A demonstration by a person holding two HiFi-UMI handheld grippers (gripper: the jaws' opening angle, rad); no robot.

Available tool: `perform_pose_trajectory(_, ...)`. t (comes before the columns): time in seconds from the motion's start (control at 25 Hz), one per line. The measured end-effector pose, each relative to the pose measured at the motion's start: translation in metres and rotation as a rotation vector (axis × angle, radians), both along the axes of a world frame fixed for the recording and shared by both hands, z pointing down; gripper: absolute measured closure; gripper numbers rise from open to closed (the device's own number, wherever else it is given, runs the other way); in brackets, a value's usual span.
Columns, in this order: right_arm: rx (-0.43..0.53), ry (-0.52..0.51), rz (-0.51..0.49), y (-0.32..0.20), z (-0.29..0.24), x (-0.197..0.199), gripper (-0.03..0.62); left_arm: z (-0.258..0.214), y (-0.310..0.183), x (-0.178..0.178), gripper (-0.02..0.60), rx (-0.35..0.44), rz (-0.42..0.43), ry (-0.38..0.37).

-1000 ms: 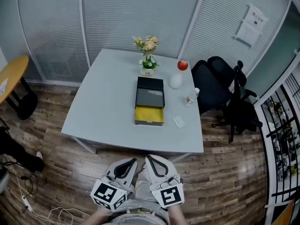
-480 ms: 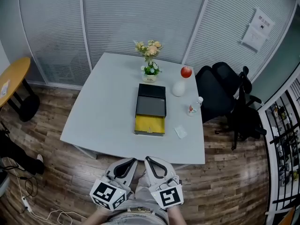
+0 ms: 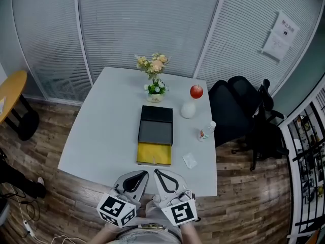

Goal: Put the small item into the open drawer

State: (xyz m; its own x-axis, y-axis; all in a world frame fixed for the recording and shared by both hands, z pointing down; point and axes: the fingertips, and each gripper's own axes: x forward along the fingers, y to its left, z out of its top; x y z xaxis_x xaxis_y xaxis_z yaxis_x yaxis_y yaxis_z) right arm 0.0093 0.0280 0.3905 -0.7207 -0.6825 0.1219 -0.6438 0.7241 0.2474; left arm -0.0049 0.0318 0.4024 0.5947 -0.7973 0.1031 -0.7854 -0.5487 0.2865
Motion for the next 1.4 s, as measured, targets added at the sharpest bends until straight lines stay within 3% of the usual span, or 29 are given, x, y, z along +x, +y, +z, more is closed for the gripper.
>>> perform_pose_trajectory(0.8, -0.014, -0.008, -0.086, -0.103, 0.009, 0.038, 0.591, 0.015, -0.105, 0.040, 0.584, -0.038, -0.060, -0.002)
perform_pose_trajectory(1.08, -0.016, -0.003, -0.073, -0.122, 0.014, 0.045, 0.591, 0.018, -0.123, 0.039, 0.584, -0.033, -0.063, -0.005)
perform_pose_trajectory(1.4, -0.022, -0.038, 0.005, -0.142, 0.009, 0.039, 0.591, 0.008, -0.144, 0.028, 0.584, 0.008, 0.008, -0.012)
